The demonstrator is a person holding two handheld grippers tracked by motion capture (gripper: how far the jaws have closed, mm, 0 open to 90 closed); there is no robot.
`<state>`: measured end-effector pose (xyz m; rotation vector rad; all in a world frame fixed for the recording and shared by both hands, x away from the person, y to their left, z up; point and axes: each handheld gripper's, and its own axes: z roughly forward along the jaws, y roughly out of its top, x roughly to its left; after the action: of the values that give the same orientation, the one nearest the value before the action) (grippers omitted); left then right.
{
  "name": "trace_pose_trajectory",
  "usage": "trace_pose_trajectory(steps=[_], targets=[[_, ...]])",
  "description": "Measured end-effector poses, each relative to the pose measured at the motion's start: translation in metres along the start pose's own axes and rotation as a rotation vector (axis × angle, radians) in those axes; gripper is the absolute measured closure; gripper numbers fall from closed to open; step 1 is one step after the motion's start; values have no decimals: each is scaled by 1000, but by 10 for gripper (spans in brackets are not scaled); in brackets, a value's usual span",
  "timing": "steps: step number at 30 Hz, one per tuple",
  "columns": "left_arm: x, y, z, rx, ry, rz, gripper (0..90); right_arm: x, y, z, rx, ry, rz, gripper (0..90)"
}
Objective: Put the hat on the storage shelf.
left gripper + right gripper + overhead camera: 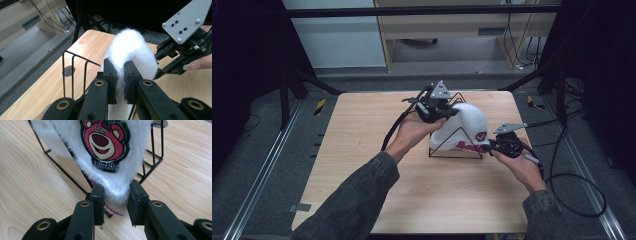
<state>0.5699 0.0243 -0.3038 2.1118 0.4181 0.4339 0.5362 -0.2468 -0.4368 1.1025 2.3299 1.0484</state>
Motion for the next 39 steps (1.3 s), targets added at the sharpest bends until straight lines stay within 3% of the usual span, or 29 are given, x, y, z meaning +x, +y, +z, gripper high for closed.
trace_pose_trajectory(steps=[11,15,19,26,31,37,39], targets=[[0,-8,5,36,-1,1,828,-3,-4,-10,-9,-28,18,612],[1,-14,7,40,-4,-21,815,-5,-6,-17,-24,-21,35,594],[1,-16,5,42,1,-17,799,-7,-8,-23,-48,-31,44,576],[3,-18,0,43,26,-31,737,-4,-15,-32,-60,-57,67,473],[2,-17,-13,-39,55,-51,600,1,-17,-35,-70,-69,69,426],[-5,-19,-20,-4,87,-40,298,12,-18,-41,-94,-89,71,321],[-9,-21,-22,3,74,-34,237,15,-18,-43,-103,-100,58,290]])
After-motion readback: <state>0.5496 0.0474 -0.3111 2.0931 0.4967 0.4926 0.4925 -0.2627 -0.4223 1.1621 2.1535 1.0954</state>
